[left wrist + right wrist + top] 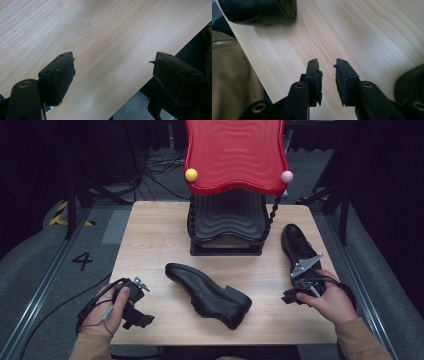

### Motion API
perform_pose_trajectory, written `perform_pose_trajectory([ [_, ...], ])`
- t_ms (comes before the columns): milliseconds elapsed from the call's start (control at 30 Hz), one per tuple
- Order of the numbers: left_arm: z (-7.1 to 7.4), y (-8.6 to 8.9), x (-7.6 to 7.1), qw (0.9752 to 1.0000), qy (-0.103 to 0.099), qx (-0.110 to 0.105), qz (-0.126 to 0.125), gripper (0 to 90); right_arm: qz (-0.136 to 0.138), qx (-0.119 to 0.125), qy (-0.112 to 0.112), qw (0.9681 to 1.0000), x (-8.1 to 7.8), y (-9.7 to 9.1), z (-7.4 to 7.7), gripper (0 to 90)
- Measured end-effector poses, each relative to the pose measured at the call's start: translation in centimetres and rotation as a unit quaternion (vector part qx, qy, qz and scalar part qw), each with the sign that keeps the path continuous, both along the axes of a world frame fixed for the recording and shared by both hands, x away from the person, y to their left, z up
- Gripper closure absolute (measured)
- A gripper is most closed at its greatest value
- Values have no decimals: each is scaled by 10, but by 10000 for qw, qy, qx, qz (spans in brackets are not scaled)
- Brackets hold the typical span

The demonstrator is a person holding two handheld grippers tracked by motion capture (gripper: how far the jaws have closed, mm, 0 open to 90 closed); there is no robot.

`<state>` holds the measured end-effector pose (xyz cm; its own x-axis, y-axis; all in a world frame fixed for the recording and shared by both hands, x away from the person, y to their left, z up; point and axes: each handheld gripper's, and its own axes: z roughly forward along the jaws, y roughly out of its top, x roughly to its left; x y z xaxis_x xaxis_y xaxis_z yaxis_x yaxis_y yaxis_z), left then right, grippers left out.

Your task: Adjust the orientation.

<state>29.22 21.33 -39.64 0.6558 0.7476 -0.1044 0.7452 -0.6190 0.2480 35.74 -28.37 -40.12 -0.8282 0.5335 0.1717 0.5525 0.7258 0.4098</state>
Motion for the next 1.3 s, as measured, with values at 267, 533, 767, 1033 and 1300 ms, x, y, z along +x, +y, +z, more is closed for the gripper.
perform_pose_trajectory([
  [267, 3, 1, -2, 10000, -60, -2, -5, 184, 190, 173, -41, 9997, 1, 18, 10, 784],
  [533, 3, 3, -1, 9999, -117, 8, -43, 183, 439, 276, -26, 9987, 2, 42, 18, 827],
  [767, 4, 4, -2, 10000, -79, -7, 16, 183, 634, 285, -12, 9976, 2, 60, 20, 839],
  [1033, 4, 4, -2, 10000, -77, -5, 13, 184, 856, 296, -42, 9959, 2, 79, 21, 840],
  [1300, 4, 4, -2, 9999, -111, -25, 1, 183, 1150, 333, -5, 9928, 2, 107, 17, 881],
])
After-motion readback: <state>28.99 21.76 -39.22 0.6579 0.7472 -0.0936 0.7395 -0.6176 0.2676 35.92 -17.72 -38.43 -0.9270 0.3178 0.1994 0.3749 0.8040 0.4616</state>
